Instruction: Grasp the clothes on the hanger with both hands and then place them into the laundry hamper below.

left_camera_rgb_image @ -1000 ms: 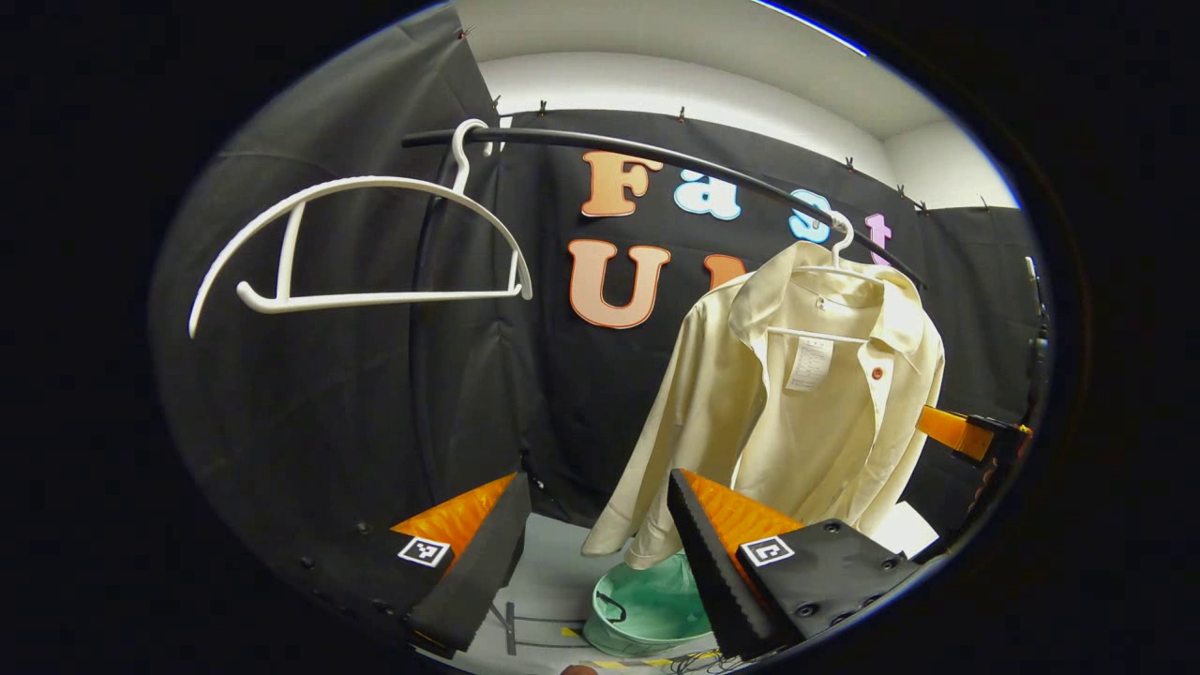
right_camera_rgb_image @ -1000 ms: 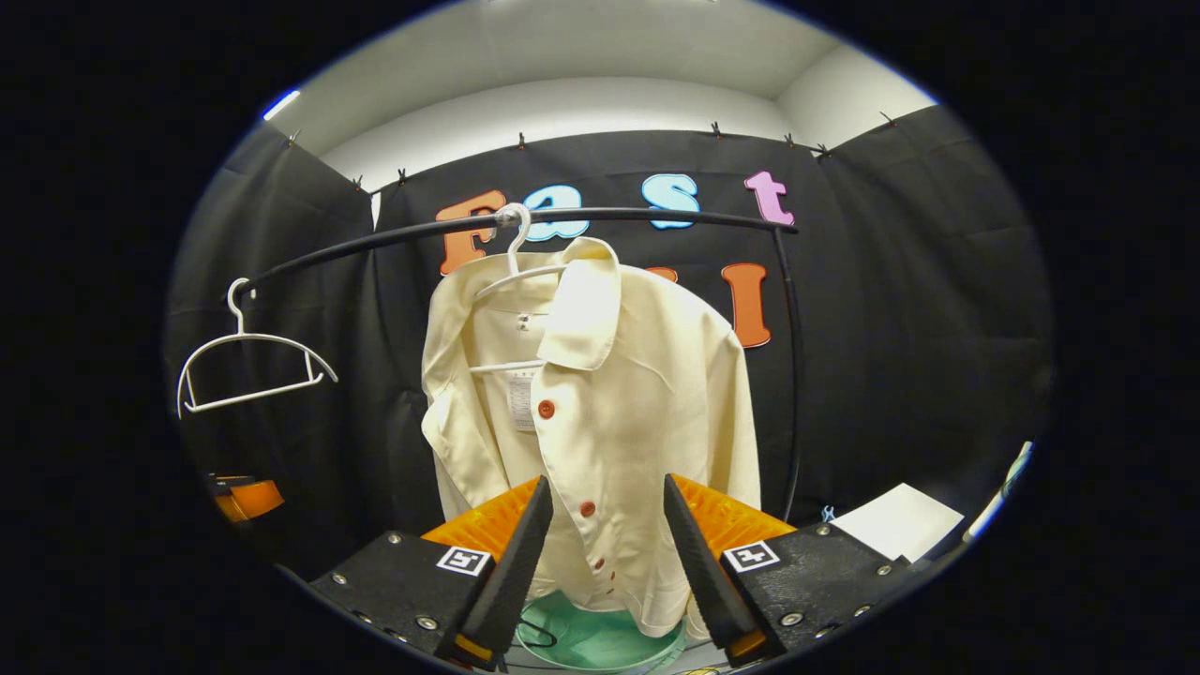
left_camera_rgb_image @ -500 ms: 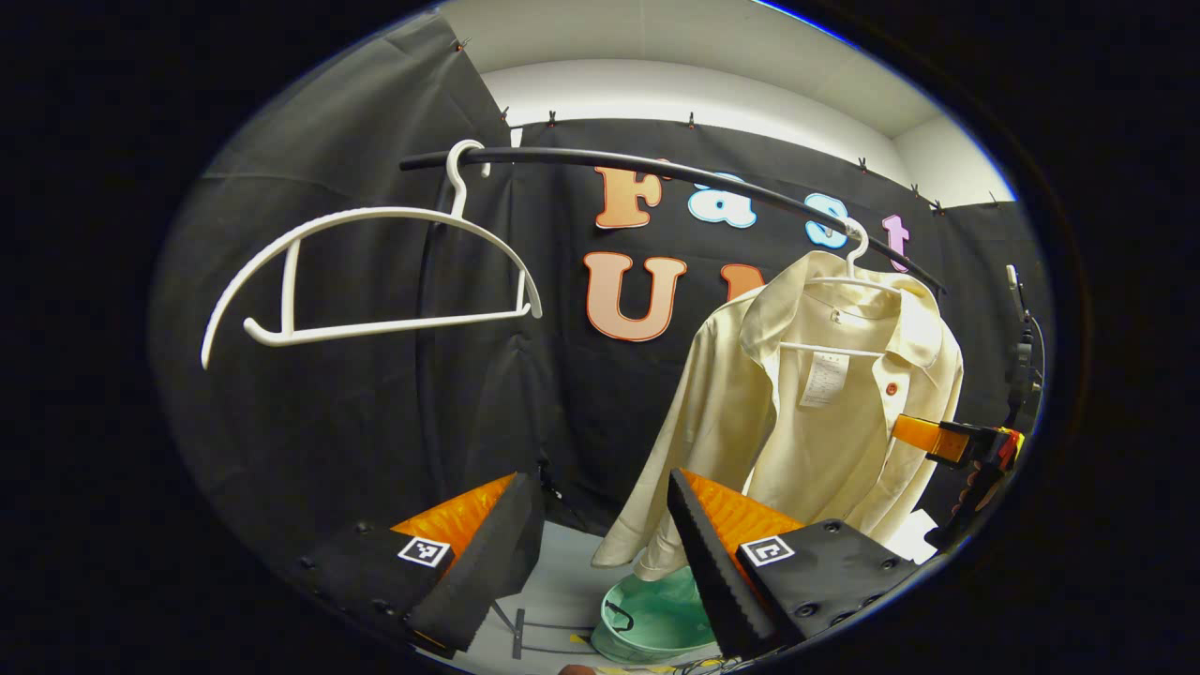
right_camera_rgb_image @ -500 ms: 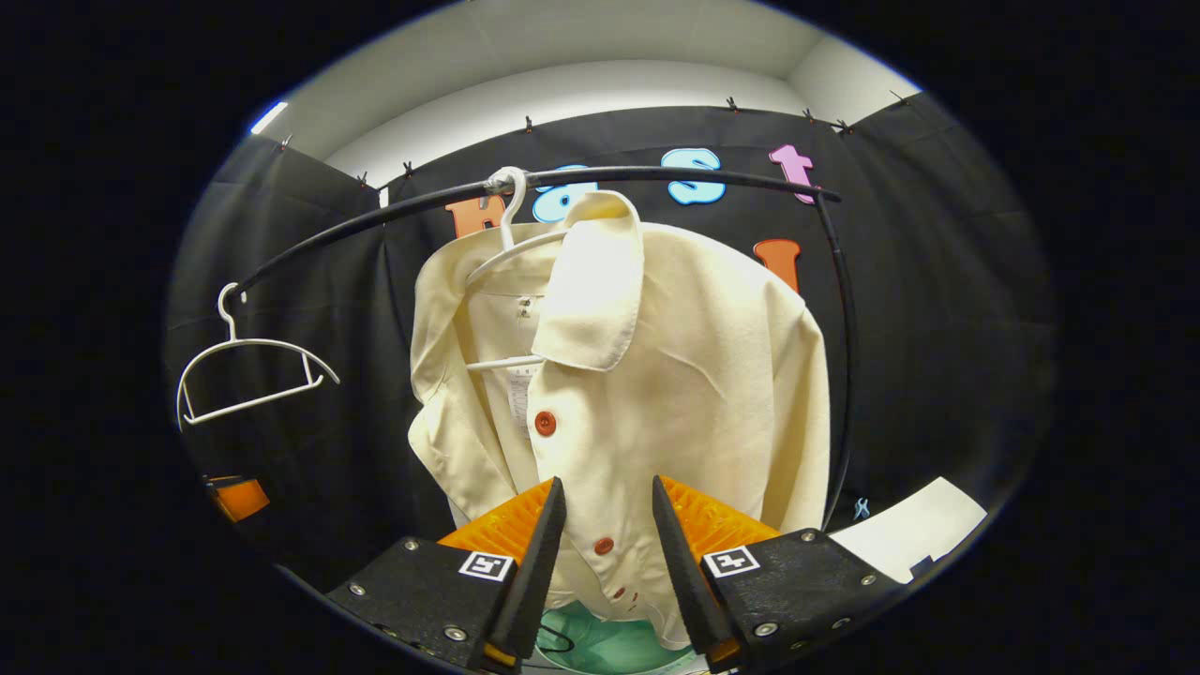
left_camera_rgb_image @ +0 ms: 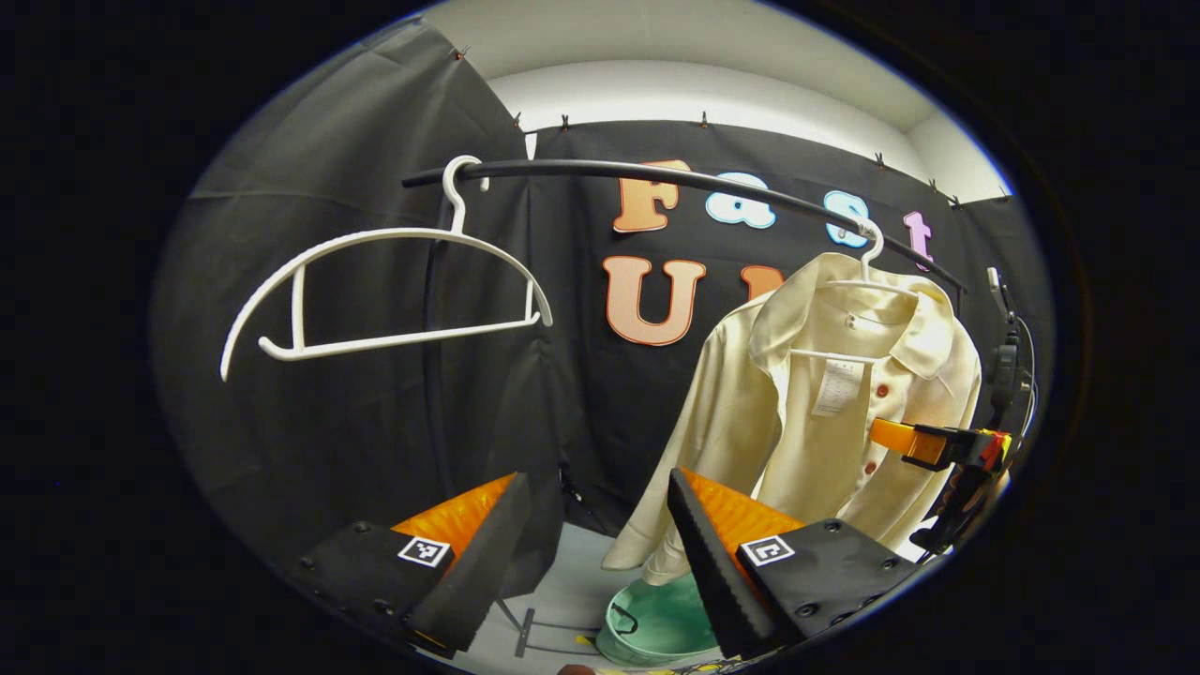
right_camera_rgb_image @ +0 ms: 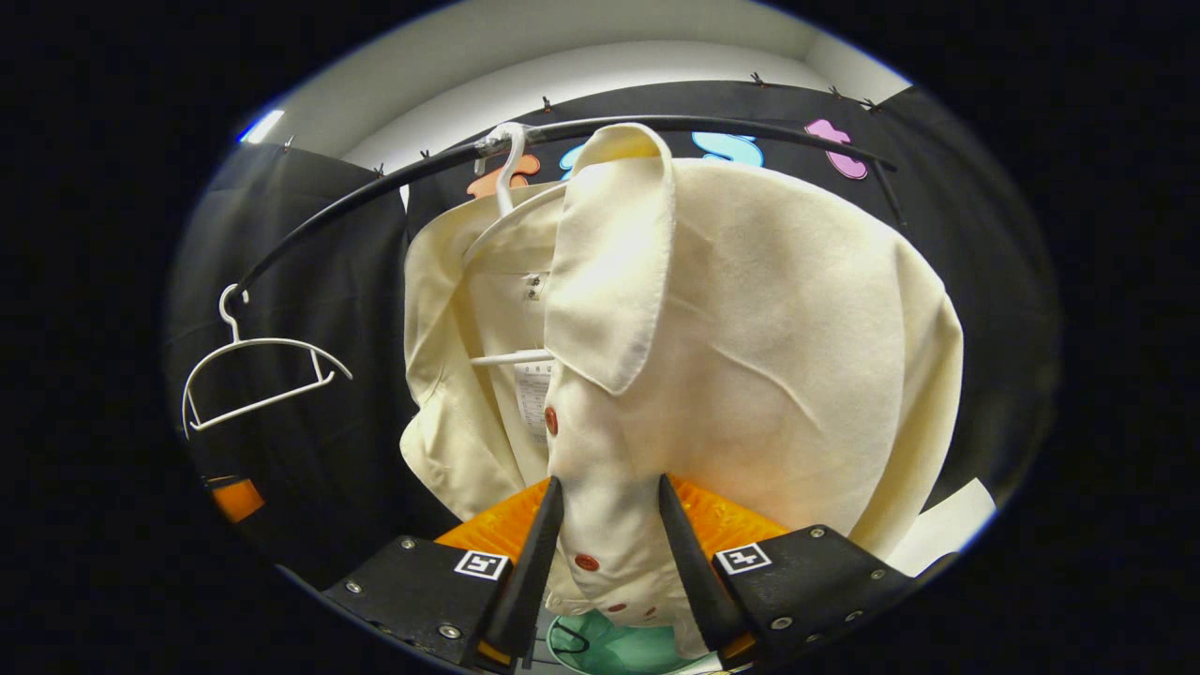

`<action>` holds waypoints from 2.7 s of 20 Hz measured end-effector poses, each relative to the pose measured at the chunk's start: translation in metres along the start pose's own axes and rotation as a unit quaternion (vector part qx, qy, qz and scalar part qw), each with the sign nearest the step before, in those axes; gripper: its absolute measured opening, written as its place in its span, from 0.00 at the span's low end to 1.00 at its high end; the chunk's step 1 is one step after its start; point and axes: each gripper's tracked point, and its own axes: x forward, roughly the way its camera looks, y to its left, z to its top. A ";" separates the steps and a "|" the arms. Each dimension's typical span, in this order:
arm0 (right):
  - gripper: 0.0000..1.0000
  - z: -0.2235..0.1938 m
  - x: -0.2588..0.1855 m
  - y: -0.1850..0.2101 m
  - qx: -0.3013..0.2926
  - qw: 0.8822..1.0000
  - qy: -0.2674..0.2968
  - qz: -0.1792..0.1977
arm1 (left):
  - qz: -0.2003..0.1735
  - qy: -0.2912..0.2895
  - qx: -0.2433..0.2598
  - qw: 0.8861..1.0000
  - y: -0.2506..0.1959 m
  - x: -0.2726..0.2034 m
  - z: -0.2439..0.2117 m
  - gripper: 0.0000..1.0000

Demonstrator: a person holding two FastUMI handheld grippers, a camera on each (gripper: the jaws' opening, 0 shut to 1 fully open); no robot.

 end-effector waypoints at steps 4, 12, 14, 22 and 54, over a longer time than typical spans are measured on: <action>0.48 0.003 0.005 -0.005 0.001 1.000 -0.002 0.002 | -0.003 -0.004 0.002 1.000 -0.017 -0.004 0.003 0.96; 0.07 0.004 -0.011 -0.019 0.016 1.000 0.005 0.016 | -0.058 -0.021 0.032 0.998 -0.084 0.015 0.016 0.96; 0.02 0.007 -0.019 -0.021 0.013 1.000 0.002 0.020 | -0.078 -0.023 0.038 0.996 -0.104 0.026 0.018 0.97; 0.01 0.037 -0.060 -0.039 0.021 0.999 -0.026 0.024 | -0.129 -0.013 0.031 0.991 -0.170 0.083 0.017 0.93; 0.00 0.138 -0.133 -0.073 0.028 0.992 -0.118 -0.037 | -0.160 0.005 0.061 0.985 -0.169 0.178 0.031 0.09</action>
